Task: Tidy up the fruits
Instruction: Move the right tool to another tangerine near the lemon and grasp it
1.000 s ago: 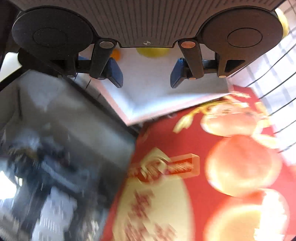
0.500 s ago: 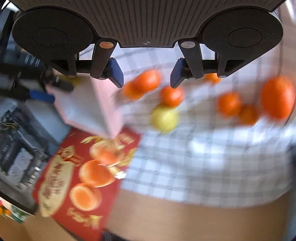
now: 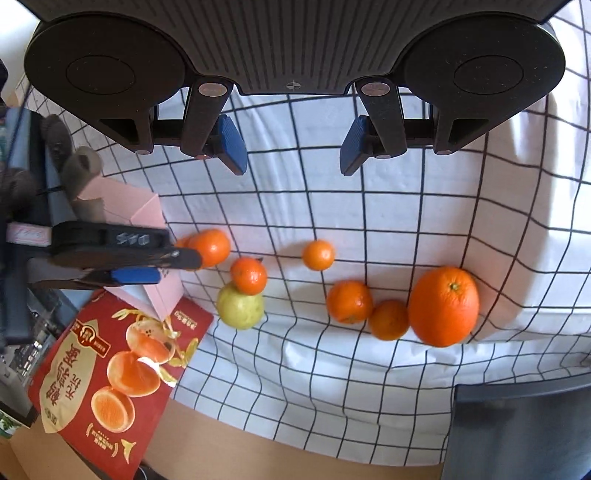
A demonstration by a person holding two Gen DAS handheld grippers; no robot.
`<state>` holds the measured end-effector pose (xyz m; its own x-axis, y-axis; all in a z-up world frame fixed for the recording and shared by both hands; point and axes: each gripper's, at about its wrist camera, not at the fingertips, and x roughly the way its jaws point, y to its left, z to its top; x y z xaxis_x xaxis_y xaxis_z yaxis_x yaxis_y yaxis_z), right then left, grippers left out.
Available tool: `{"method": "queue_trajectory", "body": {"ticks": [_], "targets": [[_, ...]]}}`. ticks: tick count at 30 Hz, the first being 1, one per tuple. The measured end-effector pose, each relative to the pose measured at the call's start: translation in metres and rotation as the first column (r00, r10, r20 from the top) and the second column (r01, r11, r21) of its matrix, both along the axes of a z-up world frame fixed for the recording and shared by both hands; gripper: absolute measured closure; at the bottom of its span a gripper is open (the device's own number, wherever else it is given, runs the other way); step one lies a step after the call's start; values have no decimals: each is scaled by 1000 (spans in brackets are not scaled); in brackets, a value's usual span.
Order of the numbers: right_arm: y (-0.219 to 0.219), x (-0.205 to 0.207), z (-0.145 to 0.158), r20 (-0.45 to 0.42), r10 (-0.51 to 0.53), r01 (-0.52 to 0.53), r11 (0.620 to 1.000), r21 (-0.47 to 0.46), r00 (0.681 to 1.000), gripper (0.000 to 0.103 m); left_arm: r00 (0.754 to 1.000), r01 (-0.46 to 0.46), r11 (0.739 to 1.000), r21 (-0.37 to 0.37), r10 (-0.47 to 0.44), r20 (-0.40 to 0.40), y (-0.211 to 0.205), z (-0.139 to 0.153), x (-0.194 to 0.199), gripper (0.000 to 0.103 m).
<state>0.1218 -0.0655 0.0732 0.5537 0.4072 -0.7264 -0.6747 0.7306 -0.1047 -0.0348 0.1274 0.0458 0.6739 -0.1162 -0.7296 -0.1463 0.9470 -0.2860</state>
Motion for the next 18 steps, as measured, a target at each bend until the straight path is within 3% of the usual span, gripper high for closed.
{"method": "queue_trajectory", "body": {"ticks": [4,9,10,14,16,18], "targets": [[15,-1,-25,31,4,-1,997,-72,999,39,1000,-4,1000,12,4,-25,3,-2,2,42],[23,-13,-35,33,46,-44,997,-69,998,42,999,-5,1000,19,6,-48,7,-4,9,42],[25,-17,-39,25,57,-55,995,-82,998,48,999,-7,1000,19,8,-51,7,-5,11,43],[21,-24,-50,-6,49,-49,997,-55,999,56,998,1,1000,17,0,-55,5,-5,16,43],[17,-24,-50,-17,12,-12,999,-40,1000,74,998,4,1000,17,-3,-57,5,-6,19,43],[9,-26,-46,-31,-6,5,1000,-13,1000,83,998,3,1000,15,-2,-57,4,-8,21,43]]}}
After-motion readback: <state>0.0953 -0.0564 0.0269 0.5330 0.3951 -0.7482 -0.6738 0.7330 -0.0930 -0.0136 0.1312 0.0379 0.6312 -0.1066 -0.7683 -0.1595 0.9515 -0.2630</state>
